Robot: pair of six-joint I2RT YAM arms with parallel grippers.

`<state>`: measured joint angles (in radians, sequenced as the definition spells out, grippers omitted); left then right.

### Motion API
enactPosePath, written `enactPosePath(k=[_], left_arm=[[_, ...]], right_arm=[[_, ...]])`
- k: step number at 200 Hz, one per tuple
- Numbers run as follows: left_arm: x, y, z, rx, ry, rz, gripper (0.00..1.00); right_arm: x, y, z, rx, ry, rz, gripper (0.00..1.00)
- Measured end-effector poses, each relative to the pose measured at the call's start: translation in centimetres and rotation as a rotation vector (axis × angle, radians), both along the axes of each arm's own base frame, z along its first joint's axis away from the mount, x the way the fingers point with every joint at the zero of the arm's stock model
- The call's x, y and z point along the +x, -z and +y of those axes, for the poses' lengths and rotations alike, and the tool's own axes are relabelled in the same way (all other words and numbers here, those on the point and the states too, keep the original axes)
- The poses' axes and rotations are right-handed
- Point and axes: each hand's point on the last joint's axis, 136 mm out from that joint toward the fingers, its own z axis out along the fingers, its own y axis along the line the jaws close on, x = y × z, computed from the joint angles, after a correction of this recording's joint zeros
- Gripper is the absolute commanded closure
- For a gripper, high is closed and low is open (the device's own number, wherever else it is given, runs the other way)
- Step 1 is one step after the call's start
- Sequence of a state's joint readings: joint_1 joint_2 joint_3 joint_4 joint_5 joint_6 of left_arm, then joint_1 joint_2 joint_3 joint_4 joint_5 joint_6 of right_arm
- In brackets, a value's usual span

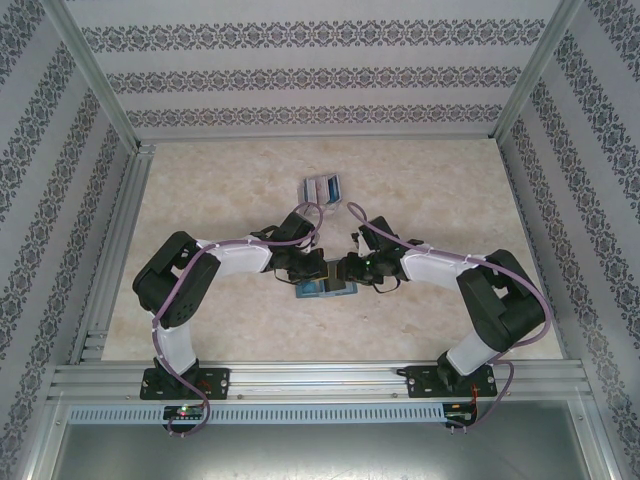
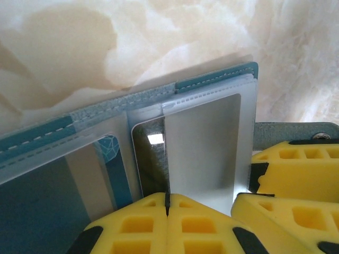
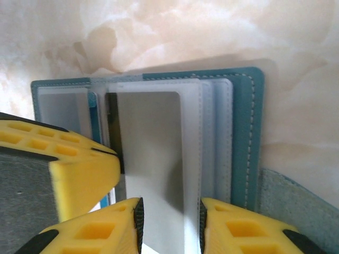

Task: Put the credit cards into the card holder
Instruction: Flip over the card slot in the card holder.

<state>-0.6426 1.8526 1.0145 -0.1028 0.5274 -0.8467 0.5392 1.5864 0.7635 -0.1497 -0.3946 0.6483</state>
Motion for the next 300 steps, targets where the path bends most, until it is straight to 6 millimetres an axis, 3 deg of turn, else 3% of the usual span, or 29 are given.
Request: enactPosePath(k=[51,107,188,243,300], left_arm=[[0.1,-0.1,-0.2,-0.011,0.001,-0.008,0.99],[0.1,0.1,0.0,-0.005,-0.006,-0.006,1.00],[0.2,-0.2,0.2,-0.003,-0.011,-0.012,1.00],[-0.7,0.0,1.8,0.047,-0.034,-0.025,0.90],[-1.5,-0.9,4.4,0.134,-0.065,-0.062,0.87]], right_arm=[[0.8,-2.6,0.9,0.049,-0.012,-0.049,0.65],[1.0,-2.0,1.5,0.071,-0.009,-0.024,0.65],[1.0,-3.9,3.9,0.218,-0.045,-0.017,0.65],[0.3,-3.4,5.3,0.260,-0.087,0.018,0.65],[0.1,-3.4,6.8,0.282,-0.130,0.031,0.65]])
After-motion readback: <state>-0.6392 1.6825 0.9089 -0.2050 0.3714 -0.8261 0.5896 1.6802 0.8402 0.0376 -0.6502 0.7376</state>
